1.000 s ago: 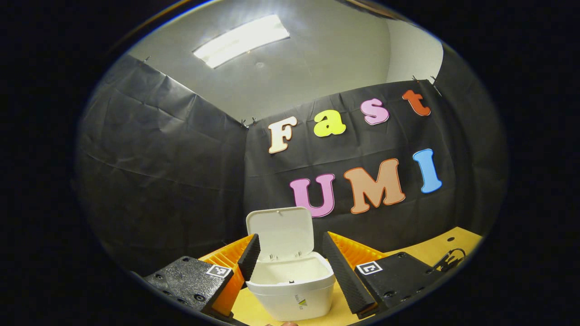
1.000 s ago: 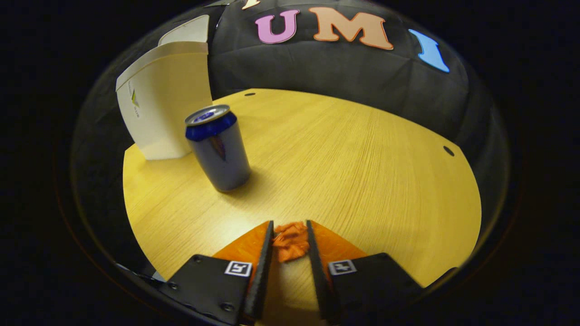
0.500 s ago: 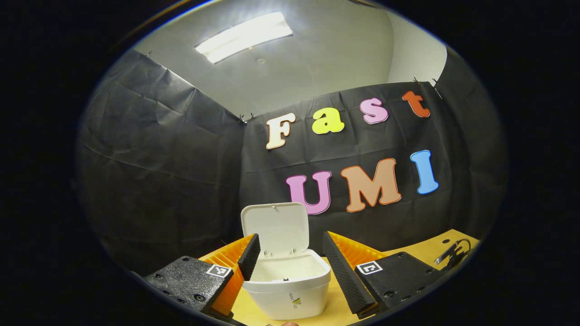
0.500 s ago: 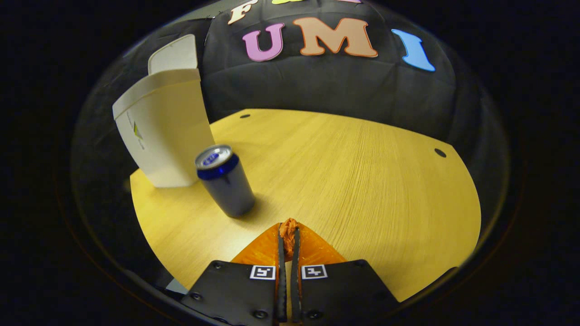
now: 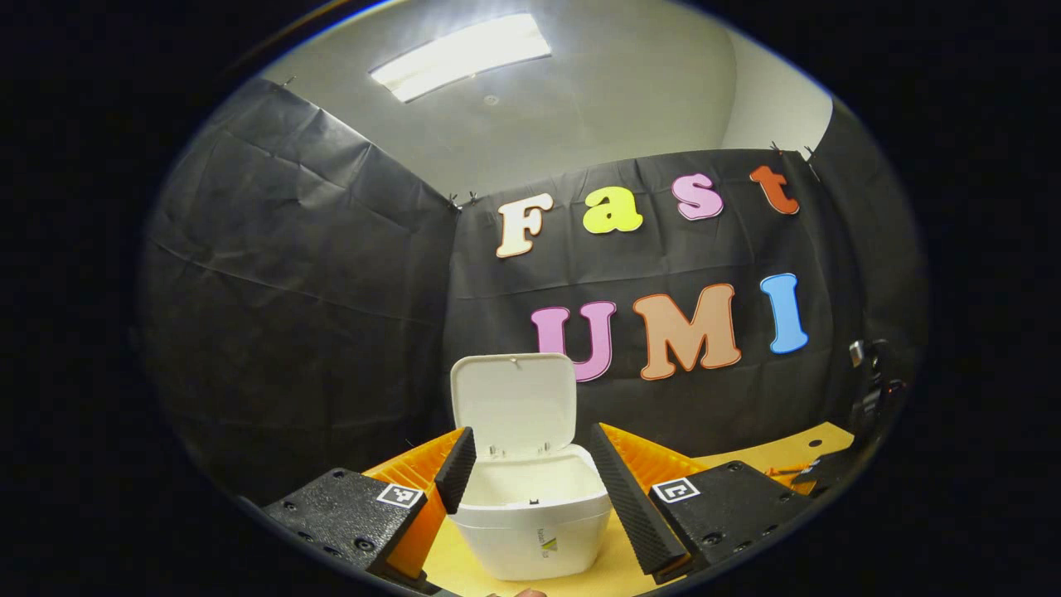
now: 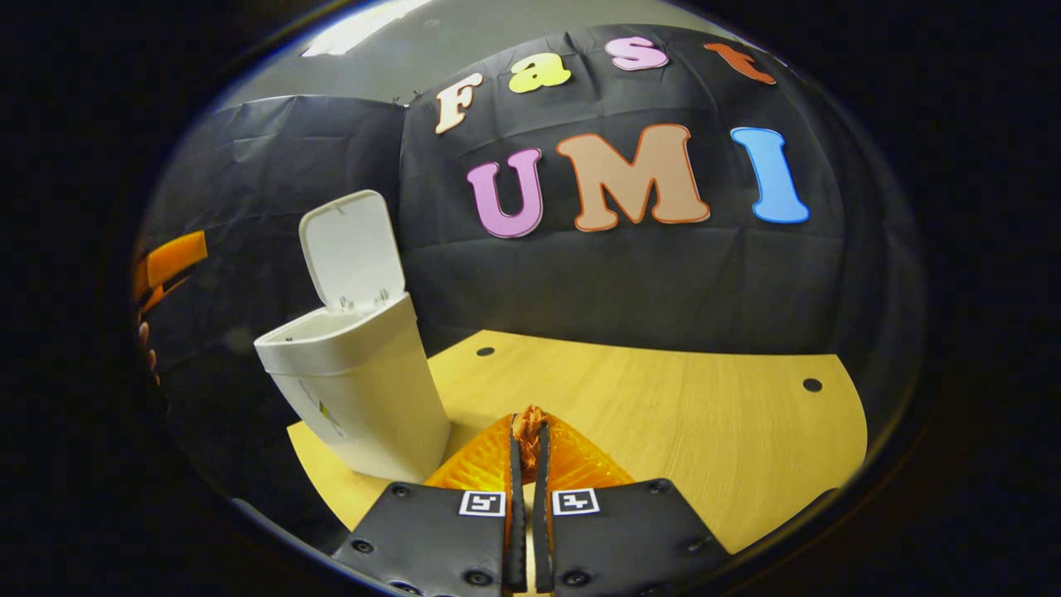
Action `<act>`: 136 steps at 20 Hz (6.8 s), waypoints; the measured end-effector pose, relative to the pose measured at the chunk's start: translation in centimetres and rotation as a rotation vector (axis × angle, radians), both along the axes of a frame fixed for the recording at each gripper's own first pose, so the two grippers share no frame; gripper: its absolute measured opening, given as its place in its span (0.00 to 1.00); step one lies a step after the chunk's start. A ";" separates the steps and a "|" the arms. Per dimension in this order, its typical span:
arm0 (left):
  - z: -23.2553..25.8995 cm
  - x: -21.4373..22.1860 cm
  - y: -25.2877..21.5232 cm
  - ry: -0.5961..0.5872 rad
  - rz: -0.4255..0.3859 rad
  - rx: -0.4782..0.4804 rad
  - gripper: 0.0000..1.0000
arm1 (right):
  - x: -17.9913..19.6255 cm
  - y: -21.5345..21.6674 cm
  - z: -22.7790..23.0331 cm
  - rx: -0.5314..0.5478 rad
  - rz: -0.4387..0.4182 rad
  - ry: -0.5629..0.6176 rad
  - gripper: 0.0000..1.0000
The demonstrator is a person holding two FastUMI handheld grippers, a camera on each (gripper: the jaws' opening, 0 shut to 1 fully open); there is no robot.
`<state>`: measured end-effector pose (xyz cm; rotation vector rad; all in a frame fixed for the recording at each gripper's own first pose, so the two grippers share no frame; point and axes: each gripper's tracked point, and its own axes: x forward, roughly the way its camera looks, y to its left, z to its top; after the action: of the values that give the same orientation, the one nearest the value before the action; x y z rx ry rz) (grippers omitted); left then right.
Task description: Press the lid of the desktop garbage bin to open it, pick up the crumpled paper on the desktop and throw it into the bin, then pick up the pop can on the desktop and drop it into the bin, and finally close the garbage bin lid.
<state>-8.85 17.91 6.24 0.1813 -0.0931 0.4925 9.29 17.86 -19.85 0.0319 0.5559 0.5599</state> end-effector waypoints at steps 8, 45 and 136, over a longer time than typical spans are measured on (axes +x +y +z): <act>-0.4 -3.9 4.6 -0.002 0.093 -0.021 0.84 | 1.5 10.9 7.3 0.093 0.142 -0.147 0.06; -3.1 1.9 0.2 0.031 -0.155 -0.069 0.84 | 3.3 5.8 13.5 0.075 -0.055 -0.345 1.00; 2.2 16.4 8.5 0.023 0.009 0.037 0.90 | -4.9 -19.3 5.1 -0.080 -0.441 -0.130 0.99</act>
<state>7.58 26.45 8.48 0.2241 -0.0791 0.4973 4.44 -1.41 -14.77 0.0411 0.4264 0.1084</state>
